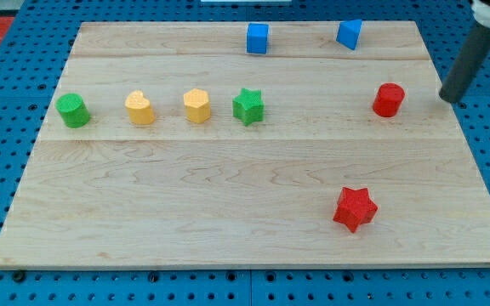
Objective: Push the red circle towards up
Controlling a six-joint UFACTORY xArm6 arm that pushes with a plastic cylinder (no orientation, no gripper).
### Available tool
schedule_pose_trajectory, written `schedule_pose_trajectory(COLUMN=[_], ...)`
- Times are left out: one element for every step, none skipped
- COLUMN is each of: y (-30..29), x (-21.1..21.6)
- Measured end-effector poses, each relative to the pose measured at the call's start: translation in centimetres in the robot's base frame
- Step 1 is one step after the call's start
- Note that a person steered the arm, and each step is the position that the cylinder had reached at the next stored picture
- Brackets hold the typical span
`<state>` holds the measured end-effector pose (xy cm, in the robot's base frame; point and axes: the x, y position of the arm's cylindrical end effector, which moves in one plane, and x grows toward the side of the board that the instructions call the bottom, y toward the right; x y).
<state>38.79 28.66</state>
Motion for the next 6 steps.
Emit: schedule_pose_trajectory(y=[-5.2, -4.3, -5.9, -10.4, -10.5, -8.3], x=[-1.2, -2.8, 1.8, 1.3, -2.5, -1.1])
